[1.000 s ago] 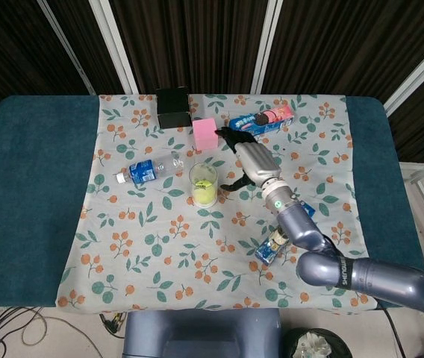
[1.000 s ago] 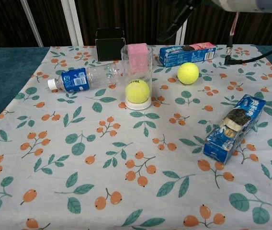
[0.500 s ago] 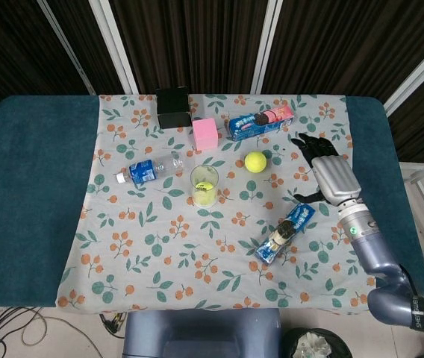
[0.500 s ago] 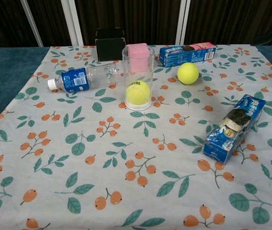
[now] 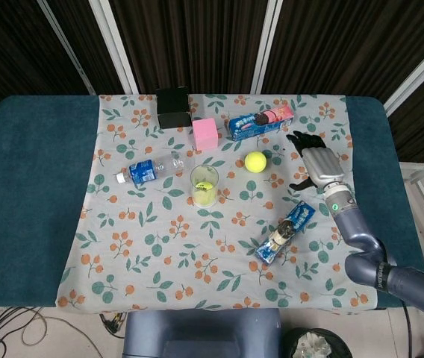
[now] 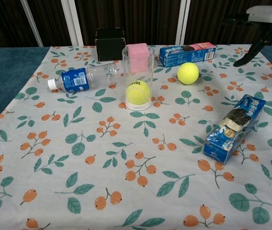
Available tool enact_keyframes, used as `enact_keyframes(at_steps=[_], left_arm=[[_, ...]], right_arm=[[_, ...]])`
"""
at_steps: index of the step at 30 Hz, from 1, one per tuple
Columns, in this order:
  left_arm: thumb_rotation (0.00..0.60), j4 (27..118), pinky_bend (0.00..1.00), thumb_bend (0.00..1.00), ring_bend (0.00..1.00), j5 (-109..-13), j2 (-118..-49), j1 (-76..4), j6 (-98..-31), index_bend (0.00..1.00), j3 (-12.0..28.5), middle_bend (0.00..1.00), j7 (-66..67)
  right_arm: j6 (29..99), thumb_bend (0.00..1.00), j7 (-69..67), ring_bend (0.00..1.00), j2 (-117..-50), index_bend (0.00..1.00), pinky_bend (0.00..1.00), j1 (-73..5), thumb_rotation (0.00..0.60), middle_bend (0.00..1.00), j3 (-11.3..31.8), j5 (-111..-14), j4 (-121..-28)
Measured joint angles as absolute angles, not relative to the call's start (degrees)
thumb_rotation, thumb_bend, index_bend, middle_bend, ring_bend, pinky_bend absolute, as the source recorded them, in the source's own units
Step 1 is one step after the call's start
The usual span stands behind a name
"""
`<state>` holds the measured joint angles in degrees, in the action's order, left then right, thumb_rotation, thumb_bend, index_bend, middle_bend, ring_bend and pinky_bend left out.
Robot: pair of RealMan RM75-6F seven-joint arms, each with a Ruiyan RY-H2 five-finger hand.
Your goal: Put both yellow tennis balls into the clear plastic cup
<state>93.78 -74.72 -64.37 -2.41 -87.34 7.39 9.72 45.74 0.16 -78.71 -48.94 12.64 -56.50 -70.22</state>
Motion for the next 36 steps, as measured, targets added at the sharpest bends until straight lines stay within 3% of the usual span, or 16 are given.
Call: enact_keyframes(at_steps=[12, 23, 36], left_arm=[[0.6, 92.8, 0.04, 0.09, 0.0, -73.3, -64.9, -2.8, -86.8, 0.03, 8.1, 0.0, 9.8], [0.6, 92.8, 0.04, 0.09, 0.0, -72.2, -64.3, -2.7, -86.4, 0.03, 8.5, 0.0, 9.1], [0.6, 92.9, 0.04, 0.09, 0.0, -71.4, -63.8, -2.6, -86.4, 0.03, 8.7, 0.0, 8.8]], right_arm=[[36.3, 0.18, -1.0, 0.09, -92.9, 0.1, 0.0, -55.8, 0.6, 0.06, 15.0, -55.1, -50.1], [30.4, 0.25, -1.9, 0.14, -101.5, 0.15, 0.0, -59.8, 0.6, 0.13, 16.2, -55.7, -38.6], [27.8, 0.5, -2.5, 0.23, -108.4, 0.26, 0.0, -61.7, 0.6, 0.2, 17.2, -56.8, -26.5]])
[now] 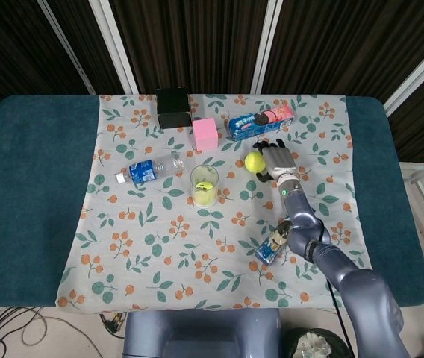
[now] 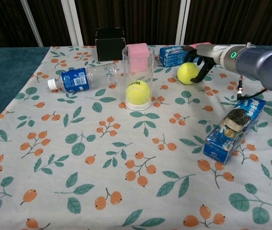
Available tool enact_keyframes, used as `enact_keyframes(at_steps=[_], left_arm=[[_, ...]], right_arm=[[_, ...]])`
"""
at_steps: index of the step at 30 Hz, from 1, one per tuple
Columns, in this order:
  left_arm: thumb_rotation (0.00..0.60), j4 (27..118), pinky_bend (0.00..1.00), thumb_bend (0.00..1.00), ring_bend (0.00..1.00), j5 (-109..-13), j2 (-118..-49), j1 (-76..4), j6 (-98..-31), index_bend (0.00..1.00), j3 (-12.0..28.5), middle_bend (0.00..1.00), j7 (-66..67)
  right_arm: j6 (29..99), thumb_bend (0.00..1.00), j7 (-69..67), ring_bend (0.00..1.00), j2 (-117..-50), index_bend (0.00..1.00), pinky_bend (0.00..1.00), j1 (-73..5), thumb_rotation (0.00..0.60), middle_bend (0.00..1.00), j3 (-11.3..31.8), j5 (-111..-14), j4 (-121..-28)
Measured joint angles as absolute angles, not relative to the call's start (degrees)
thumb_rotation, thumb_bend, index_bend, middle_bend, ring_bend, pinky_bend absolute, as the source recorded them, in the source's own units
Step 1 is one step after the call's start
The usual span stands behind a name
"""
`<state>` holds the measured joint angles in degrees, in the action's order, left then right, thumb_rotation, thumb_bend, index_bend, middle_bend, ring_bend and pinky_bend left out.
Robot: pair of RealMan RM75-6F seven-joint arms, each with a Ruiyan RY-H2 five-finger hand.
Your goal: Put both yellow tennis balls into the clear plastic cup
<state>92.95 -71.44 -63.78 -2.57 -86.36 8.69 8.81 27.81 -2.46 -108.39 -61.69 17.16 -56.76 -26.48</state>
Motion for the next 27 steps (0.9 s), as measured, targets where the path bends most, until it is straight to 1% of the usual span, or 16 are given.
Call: enact_keyframes(at_steps=[5, 9, 19, 21, 24, 26, 27], left_arm=[[0.6, 92.9, 0.04, 0.09, 0.0, -71.2, -63.8, -2.6, -86.4, 0.03, 8.8, 0.0, 8.8], [0.6, 92.8, 0.04, 0.09, 0.0, -71.2, -63.8, -2.6, -86.2, 0.03, 8.8, 0.0, 8.8], [0.6, 92.7, 0.04, 0.09, 0.0, -70.9, -63.8, -2.7, -86.0, 0.03, 8.9, 0.0, 8.5], [0.6, 92.7, 0.04, 0.09, 0.0, -70.8, -63.7, -2.8, -85.8, 0.03, 8.8, 0.0, 8.3], [0.6, 92.6, 0.04, 0.09, 0.0, -70.9, -63.6, -2.8, -85.7, 0.04, 8.8, 0.0, 8.1], [0.6, 92.6, 0.04, 0.09, 0.0, -71.0, -63.5, -2.8, -85.7, 0.04, 8.8, 0.0, 7.8], [0.6, 92.6, 0.04, 0.09, 0.0, -71.0, -63.5, -2.8, -85.7, 0.04, 8.8, 0.0, 7.7]], right_arm=[[26.9, 0.51, -3.2, 0.27, -110.3, 0.3, 0.0, -62.2, 0.6, 0.23, 17.7, -57.6, -22.7], [26.4, 0.51, -3.7, 0.27, -111.8, 0.3, 0.0, -62.4, 0.6, 0.23, 18.0, -58.4, -20.4], [23.9, 0.51, -5.1, 0.27, -112.5, 0.3, 0.0, -62.9, 0.6, 0.23, 18.4, -60.3, -19.2], [23.0, 0.51, -5.1, 0.29, -112.6, 0.33, 0.0, -63.0, 0.6, 0.25, 18.3, -60.6, -19.1], [22.0, 0.52, -5.2, 0.39, -112.8, 0.44, 0.03, -63.2, 0.6, 0.35, 18.3, -61.0, -18.8], [22.4, 0.52, -5.4, 0.45, -113.1, 0.51, 0.1, -63.3, 0.6, 0.41, 18.5, -61.1, -18.6], [23.0, 0.52, -5.7, 0.47, -113.2, 0.52, 0.13, -63.2, 0.6, 0.42, 18.7, -61.1, -18.6]])
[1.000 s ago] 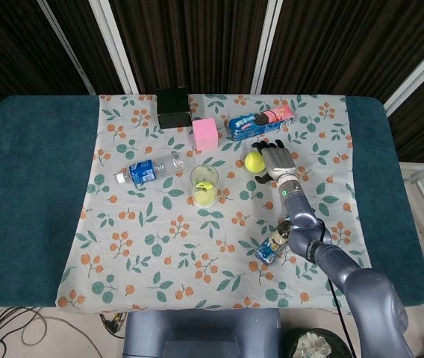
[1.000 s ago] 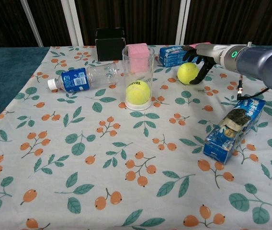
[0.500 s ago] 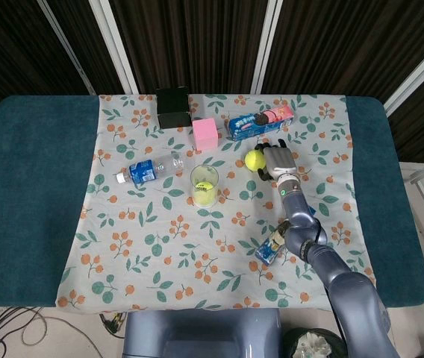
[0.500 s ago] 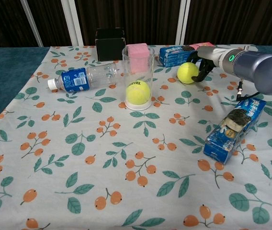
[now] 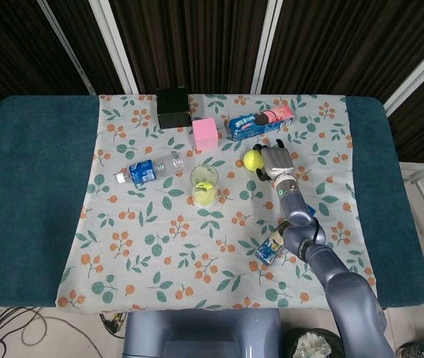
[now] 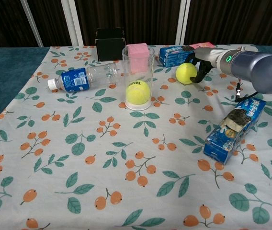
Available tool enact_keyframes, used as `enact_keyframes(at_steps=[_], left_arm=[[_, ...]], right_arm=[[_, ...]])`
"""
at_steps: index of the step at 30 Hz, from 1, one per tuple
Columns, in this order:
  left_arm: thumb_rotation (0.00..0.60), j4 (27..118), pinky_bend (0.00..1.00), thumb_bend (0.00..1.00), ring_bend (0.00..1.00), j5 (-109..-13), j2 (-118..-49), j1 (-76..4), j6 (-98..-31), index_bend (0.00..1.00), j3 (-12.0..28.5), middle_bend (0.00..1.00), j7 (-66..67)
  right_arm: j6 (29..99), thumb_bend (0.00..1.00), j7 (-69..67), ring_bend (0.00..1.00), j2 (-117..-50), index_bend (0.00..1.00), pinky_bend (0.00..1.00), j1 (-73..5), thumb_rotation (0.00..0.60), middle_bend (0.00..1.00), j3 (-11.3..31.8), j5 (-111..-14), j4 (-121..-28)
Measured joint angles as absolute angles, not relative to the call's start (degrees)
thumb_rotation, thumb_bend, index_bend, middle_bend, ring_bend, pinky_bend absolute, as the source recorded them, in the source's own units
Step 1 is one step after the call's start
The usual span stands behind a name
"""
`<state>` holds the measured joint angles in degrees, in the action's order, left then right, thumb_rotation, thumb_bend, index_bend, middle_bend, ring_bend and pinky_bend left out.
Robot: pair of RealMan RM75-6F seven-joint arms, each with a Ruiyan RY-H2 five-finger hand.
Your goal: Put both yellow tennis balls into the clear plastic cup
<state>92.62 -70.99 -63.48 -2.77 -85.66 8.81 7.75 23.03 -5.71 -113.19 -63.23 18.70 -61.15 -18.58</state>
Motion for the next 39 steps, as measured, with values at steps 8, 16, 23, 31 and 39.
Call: enact_keyframes(at_steps=[8, 16, 23, 31, 39], left_arm=[[0.6, 92.6, 0.04, 0.09, 0.0, -71.5, -63.4, -2.9, -85.5, 0.05, 8.6, 0.0, 7.3], [0.6, 92.7, 0.04, 0.09, 0.0, -72.0, -63.3, -2.8, -85.6, 0.05, 8.4, 0.0, 6.9], [0.6, 92.8, 0.04, 0.09, 0.0, -72.3, -63.3, -2.8, -85.6, 0.05, 8.3, 0.0, 6.6], [0.6, 93.1, 0.04, 0.09, 0.0, -72.7, -62.9, -2.6, -85.7, 0.05, 8.2, 0.0, 5.6], [0.6, 93.4, 0.04, 0.09, 0.0, -72.9, -62.3, -2.4, -85.9, 0.05, 8.2, 0.0, 4.6]], right_arm=[[26.0, 0.52, -9.9, 0.51, -111.9, 0.61, 0.36, -62.5, 0.6, 0.47, 20.3, -61.7, -19.7], [30.9, 0.52, -13.4, 0.51, -106.8, 0.61, 0.5, -60.7, 0.6, 0.47, 21.7, -62.7, -25.4], [34.5, 0.52, -13.2, 0.51, -100.8, 0.61, 0.6, -59.4, 0.6, 0.47, 23.2, -62.6, -33.1], [38.0, 0.52, -7.4, 0.51, -91.4, 0.61, 0.69, -57.5, 0.6, 0.47, 25.4, -59.8, -51.3], [40.6, 0.52, 1.8, 0.51, -82.1, 0.61, 0.75, -56.7, 0.6, 0.47, 27.9, -49.1, -73.1]])
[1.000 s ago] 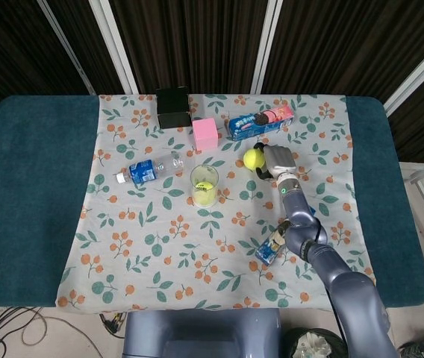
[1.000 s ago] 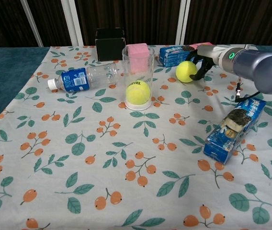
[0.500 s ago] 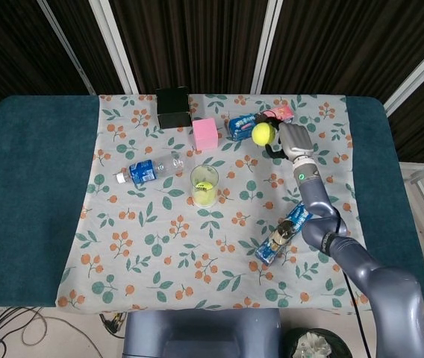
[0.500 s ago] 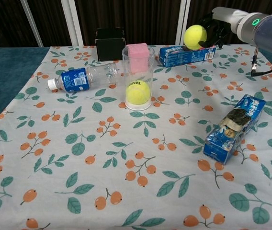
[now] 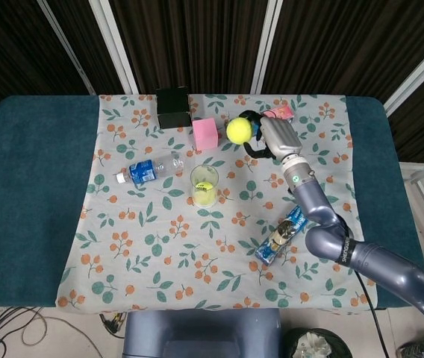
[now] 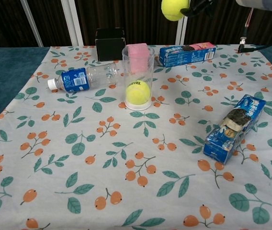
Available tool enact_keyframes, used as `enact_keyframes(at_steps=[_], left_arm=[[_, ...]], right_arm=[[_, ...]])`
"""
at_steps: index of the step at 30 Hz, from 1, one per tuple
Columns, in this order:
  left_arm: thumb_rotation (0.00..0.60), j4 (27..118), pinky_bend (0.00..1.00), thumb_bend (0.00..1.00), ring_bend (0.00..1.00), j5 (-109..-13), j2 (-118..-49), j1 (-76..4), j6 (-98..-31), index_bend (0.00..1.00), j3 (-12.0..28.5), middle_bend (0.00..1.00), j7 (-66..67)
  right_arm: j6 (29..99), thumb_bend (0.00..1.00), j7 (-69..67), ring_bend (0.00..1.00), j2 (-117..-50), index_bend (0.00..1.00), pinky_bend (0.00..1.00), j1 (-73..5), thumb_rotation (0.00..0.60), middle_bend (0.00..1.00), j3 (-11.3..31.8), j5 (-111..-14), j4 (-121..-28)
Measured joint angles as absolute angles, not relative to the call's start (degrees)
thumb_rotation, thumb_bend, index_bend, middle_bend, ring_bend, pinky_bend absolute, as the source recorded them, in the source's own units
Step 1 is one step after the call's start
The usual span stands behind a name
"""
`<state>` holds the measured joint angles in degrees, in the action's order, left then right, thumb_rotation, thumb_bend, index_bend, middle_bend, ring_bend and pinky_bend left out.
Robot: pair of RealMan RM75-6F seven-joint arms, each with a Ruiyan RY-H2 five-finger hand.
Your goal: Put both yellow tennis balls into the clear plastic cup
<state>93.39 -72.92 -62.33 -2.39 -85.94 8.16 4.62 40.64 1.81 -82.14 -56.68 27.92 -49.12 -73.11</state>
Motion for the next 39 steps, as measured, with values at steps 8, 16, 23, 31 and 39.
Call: enact_keyframes(at_steps=[8, 16, 23, 31, 39], left_arm=[[0.6, 93.5, 0.04, 0.09, 0.0, -73.3, -62.0, -2.2, -86.3, 0.05, 8.1, 0.0, 4.1], [0.6, 93.6, 0.04, 0.09, 0.0, -73.5, -62.1, -2.2, -86.4, 0.05, 8.0, 0.0, 4.2], [0.6, 93.7, 0.04, 0.09, 0.0, -73.5, -61.9, -2.0, -86.7, 0.05, 8.1, 0.0, 3.8], [0.6, 93.6, 0.04, 0.09, 0.0, -73.4, -61.8, -2.0, -86.6, 0.05, 8.2, 0.0, 3.5], [0.6, 93.7, 0.04, 0.09, 0.0, -73.3, -61.8, -1.9, -86.7, 0.05, 8.2, 0.0, 3.7]], right_arm=[[42.7, 0.52, 5.4, 0.51, -79.0, 0.61, 0.81, -57.6, 0.6, 0.47, 28.2, -43.3, -84.2], [43.4, 0.52, 6.4, 0.5, -79.5, 0.61, 0.16, -58.6, 0.6, 0.47, 25.5, -43.2, -87.6], [43.7, 0.52, 6.9, 0.48, -81.9, 0.61, 0.06, -59.8, 0.6, 0.47, 23.3, -43.5, -86.6], [42.5, 0.52, 6.7, 0.33, -81.2, 0.5, 0.01, -60.2, 0.6, 0.36, 22.1, -43.1, -86.9], [40.5, 0.52, 7.1, 0.18, -79.1, 0.32, 0.0, -60.8, 0.6, 0.19, 20.6, -41.5, -87.9]])
